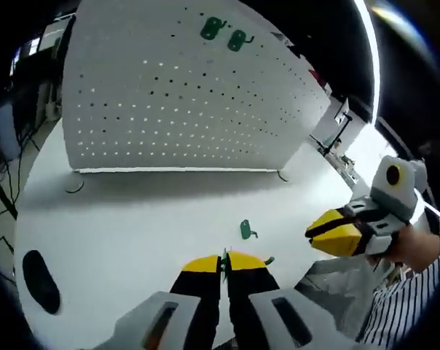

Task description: Insert the hook assembly into the mounting plate slot until the hook locks in place.

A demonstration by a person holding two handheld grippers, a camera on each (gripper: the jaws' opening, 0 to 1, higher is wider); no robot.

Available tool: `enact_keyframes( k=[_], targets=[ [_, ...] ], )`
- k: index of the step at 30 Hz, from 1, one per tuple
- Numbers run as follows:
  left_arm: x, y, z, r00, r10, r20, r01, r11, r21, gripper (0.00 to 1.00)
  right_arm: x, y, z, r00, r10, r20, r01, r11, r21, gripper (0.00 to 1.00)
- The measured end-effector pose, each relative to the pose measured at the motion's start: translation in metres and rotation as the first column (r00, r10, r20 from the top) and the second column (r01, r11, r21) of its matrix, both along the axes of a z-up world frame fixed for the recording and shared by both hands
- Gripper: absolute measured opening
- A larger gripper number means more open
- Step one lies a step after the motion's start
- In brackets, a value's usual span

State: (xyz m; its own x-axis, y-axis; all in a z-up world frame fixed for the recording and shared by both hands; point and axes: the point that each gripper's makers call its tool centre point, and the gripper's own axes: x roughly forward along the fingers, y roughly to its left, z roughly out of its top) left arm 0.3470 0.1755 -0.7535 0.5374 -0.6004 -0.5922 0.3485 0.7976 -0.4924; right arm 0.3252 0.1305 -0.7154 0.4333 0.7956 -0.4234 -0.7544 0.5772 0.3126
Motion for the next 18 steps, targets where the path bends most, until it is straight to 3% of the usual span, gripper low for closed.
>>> enact_keyframes(
  k=[6,8,18],
  targets=[
    [-0.009,-0.017,0.012,0.999,-0.01,-0.044,0.005,0.994,-0.105,0.01,-0.005,0.007,-0.004,0.989,0.095,0.11,-0.079,0.987,-0.14,0.09],
    [-0.011,-0.021,0.012,0.998,-0.021,-0.058,0.015,0.994,-0.105,0.01,-0.007,0.01,-0.003,0.981,0.128,0.144,-0.102,0.98,-0.171,0.09],
    [-0.015,-0.034,0.016,0.997,-0.051,-0.055,0.043,0.991,-0.128,0.01,-0.007,0.009,-0.017,0.986,0.135,0.097,-0.114,0.975,-0.193,0.09]
  ],
)
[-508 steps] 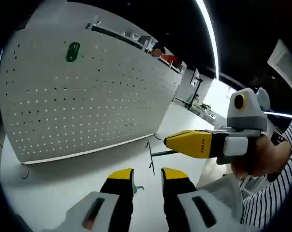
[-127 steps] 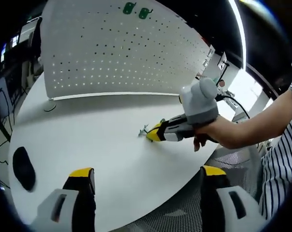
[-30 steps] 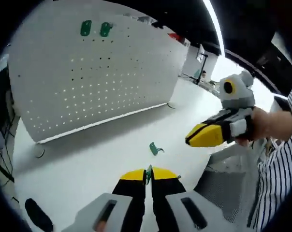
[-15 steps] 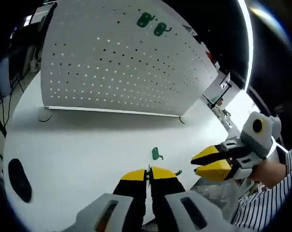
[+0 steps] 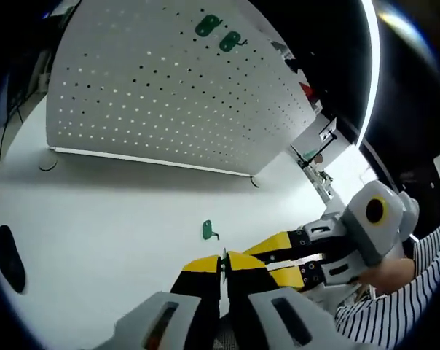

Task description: Insert the hook assembly into the mounting plate slot until the hook locks in place.

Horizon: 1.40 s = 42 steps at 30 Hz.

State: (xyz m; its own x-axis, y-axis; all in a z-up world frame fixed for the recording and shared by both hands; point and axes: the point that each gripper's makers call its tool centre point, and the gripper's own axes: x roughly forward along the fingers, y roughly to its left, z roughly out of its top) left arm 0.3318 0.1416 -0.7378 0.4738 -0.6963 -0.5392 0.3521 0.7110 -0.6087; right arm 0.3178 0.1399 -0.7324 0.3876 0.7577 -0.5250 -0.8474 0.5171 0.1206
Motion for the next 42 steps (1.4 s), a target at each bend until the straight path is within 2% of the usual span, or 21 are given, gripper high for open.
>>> enact_keyframes(
  k=[10,12,24,25,27,32,36,37,38,40,42],
  targets=[
    [-0.002,-0.005,0.001,1.0,-0.017,-0.004,0.016,1.0,-0.015,0.01,-0.001,0.001,-0.002,1.0,0.015,0.004,-0.015,1.0,-0.013,0.06],
    [-0.002,-0.006,0.001,1.0,-0.024,-0.002,0.024,1.0,-0.01,0.01,0.0,0.0,-0.003,1.0,0.014,0.026,-0.014,1.0,-0.024,0.04],
    [-0.001,-0.005,0.004,1.0,-0.019,0.003,0.019,1.0,-0.025,0.01,0.003,-0.001,0.003,0.999,-0.031,-0.013,0.031,0.999,0.013,0.01],
    [-0.001,-0.005,0.005,1.0,-0.019,0.01,0.02,0.999,-0.032,0.01,0.003,-0.001,0.004,0.999,-0.034,-0.012,0.034,0.999,0.017,0.01],
    [0.001,-0.006,0.01,0.998,-0.03,0.063,0.032,0.999,-0.033,0.02,0.004,-0.002,0.007,0.999,-0.048,-0.014,0.049,0.998,0.027,0.01],
    [0.001,-0.009,0.016,0.993,-0.051,0.105,0.056,0.997,-0.047,0.02,0.003,-0.005,0.014,0.998,-0.065,0.01,0.064,0.997,0.039,0.0],
    [0.003,-0.011,0.024,0.981,-0.067,0.183,0.076,0.996,-0.041,0.03,0.006,-0.007,0.02,0.996,-0.088,0.019,0.087,0.995,0.058,0.0],
    [0.003,-0.011,0.025,0.983,-0.056,0.177,0.065,0.997,-0.048,0.03,0.007,-0.007,0.021,0.995,-0.093,0.02,0.091,0.994,0.061,0.0],
    [0.006,-0.011,0.028,0.977,-0.049,0.207,0.06,0.997,-0.049,0.03,0.009,-0.008,0.023,0.995,-0.102,0.02,0.101,0.992,0.07,0.0],
    [0.006,-0.011,0.032,0.973,-0.039,0.227,0.055,0.996,-0.063,0.04,0.01,-0.008,0.027,0.992,-0.124,-0.016,0.125,0.987,0.099,0.0],
    [0.008,-0.011,0.038,0.97,-0.017,0.242,0.044,0.993,-0.106,0.04,0.011,-0.009,0.031,0.991,-0.134,-0.023,0.136,0.983,0.123,0.0]
  ],
)
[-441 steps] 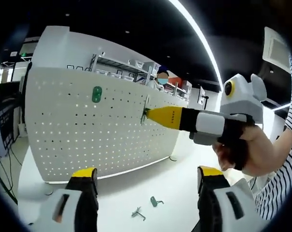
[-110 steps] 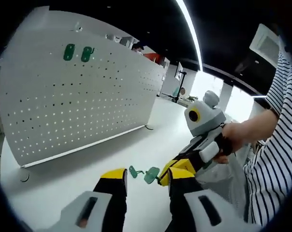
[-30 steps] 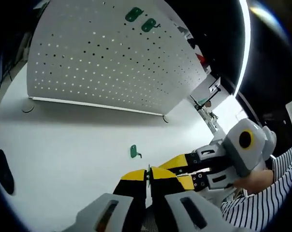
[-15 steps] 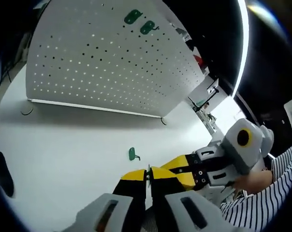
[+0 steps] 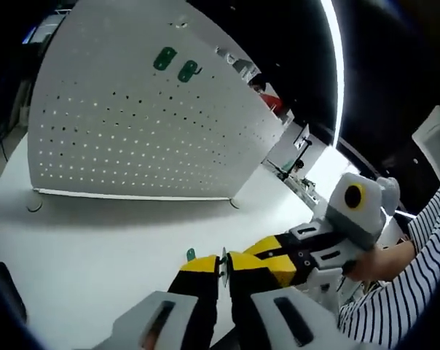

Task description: Insert the hook assembly into the mounting plate slot until the hook locks in place.

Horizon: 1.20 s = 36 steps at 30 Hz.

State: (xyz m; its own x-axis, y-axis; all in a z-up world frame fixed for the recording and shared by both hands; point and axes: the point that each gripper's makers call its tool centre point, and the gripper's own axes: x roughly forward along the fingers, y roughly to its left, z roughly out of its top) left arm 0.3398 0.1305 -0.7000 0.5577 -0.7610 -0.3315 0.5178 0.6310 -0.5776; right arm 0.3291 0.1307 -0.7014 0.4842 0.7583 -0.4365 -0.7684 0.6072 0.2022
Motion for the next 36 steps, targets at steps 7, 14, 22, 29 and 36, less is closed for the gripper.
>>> enact_keyframes(
  k=[7,14,22,29,36],
  targets=[
    [0.0,0.009,0.009,0.995,-0.02,0.094,0.015,0.998,0.055,0.2,0.001,-0.002,0.004,1.0,-0.027,0.01,0.027,1.0,0.005,0.0],
    [-0.004,0.014,0.021,0.972,-0.087,0.218,0.061,0.99,0.124,0.33,-0.001,0.0,0.008,0.999,-0.043,0.011,0.042,0.999,0.012,0.0],
    [-0.009,0.017,0.022,0.971,-0.089,0.22,0.066,0.992,0.111,0.53,0.001,-0.001,0.017,0.999,-0.047,0.023,0.046,0.999,0.029,0.0],
    [-0.018,0.014,0.025,0.978,-0.044,0.203,0.03,0.997,0.072,0.71,0.003,0.001,0.032,0.998,-0.059,0.016,0.058,0.995,0.084,0.0],
    [-0.017,0.006,0.034,0.973,-0.008,0.231,-0.01,0.997,0.075,0.92,0.01,0.003,0.043,0.997,-0.036,0.066,0.031,0.997,0.071,0.0]
  ],
)
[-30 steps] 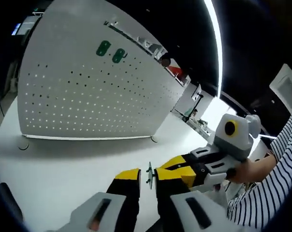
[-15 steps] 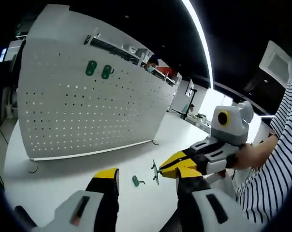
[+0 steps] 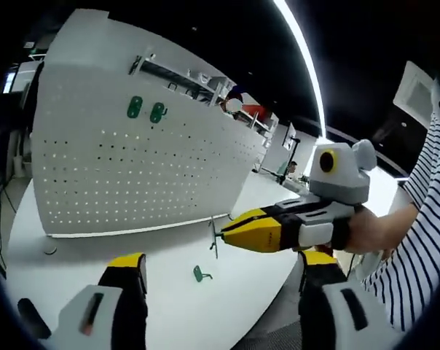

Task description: Insert the hook assembly into the mounting plate slot until the hook locks in place.

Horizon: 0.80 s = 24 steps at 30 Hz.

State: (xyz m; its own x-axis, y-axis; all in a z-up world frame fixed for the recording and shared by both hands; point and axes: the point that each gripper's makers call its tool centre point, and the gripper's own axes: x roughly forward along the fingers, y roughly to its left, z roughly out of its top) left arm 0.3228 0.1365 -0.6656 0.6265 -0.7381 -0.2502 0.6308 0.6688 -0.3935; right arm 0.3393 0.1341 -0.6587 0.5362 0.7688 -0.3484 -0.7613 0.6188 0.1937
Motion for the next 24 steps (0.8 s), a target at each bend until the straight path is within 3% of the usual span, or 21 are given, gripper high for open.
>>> enact_keyframes(
  k=[5,14,22,24],
  targets=[
    [0.0,-0.002,0.004,1.0,0.005,-0.003,-0.005,1.0,-0.026,1.0,0.006,-0.001,0.006,1.0,-0.009,0.008,0.009,1.0,0.005,0.0],
    [0.0,-0.001,0.003,1.0,0.018,-0.017,-0.019,0.999,-0.042,1.0,0.014,0.003,0.014,0.998,-0.038,0.05,0.036,0.999,0.029,0.0],
    [0.004,0.017,-0.004,0.998,0.052,-0.023,-0.052,0.999,-0.011,1.0,0.046,-0.003,0.024,0.975,-0.186,0.121,0.179,0.981,0.069,0.0],
    [0.008,0.022,-0.007,0.996,0.075,-0.038,-0.076,0.996,-0.036,1.0,0.056,-0.007,0.026,0.965,-0.223,0.136,0.214,0.974,0.077,0.0]
  ],
)
